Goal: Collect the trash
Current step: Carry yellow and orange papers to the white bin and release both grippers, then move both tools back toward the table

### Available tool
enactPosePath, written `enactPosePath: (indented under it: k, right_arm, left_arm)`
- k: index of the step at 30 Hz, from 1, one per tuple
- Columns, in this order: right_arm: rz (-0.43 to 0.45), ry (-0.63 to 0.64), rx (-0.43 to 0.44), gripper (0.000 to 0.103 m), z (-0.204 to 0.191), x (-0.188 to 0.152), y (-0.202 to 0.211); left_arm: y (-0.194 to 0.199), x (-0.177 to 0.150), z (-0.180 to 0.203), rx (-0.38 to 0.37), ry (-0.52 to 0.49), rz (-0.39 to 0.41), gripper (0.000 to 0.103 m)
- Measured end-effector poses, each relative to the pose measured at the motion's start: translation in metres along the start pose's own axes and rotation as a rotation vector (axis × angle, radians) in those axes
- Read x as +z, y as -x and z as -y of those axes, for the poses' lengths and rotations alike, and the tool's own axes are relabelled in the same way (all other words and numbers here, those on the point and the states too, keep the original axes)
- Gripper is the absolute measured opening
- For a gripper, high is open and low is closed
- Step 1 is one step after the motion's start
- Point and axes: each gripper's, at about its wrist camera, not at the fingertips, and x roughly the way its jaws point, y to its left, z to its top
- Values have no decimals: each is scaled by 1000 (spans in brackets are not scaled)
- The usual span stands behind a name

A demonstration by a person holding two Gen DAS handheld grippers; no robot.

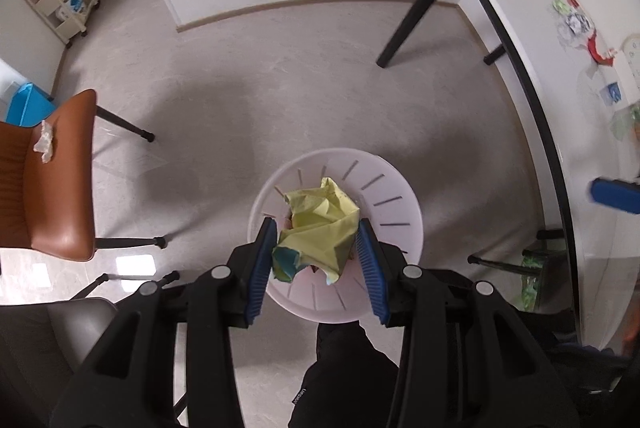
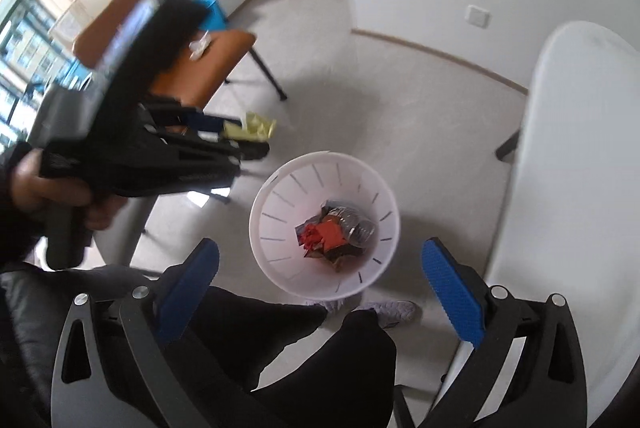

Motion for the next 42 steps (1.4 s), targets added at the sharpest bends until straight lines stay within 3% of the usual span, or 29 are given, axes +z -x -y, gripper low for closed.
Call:
enactPosePath:
  k: [9,11,13,16,26,34,42]
  right_arm:
    - [65,-142,-82,100,21,-12,24]
    - [66,-169,-82,100,28,-14,26]
    - [63,-186,-89,100,31,-16,26]
    - [67,-215,-90,100,36,-18,27]
    - [99,-261,-111,100,46,-19,35]
    - [170,-368,-174,100,69,-28,59]
    - [225,-582,-266,100,134,-70,90]
  left_arm:
    - [-42,-6,25,-33,-101,-97,42]
    - [-50,-9,28,-38,-117,-130,54]
    - [-50,-11,31,-31,-132,-130,77]
    - [-44,-13,36,-10,-164,-106,91]
    - [-27,-1,40,-7,-185,-76,95]
    - [25,26,45,-6,-171,55,95]
    - [56,81,111,-52,-353,163,95]
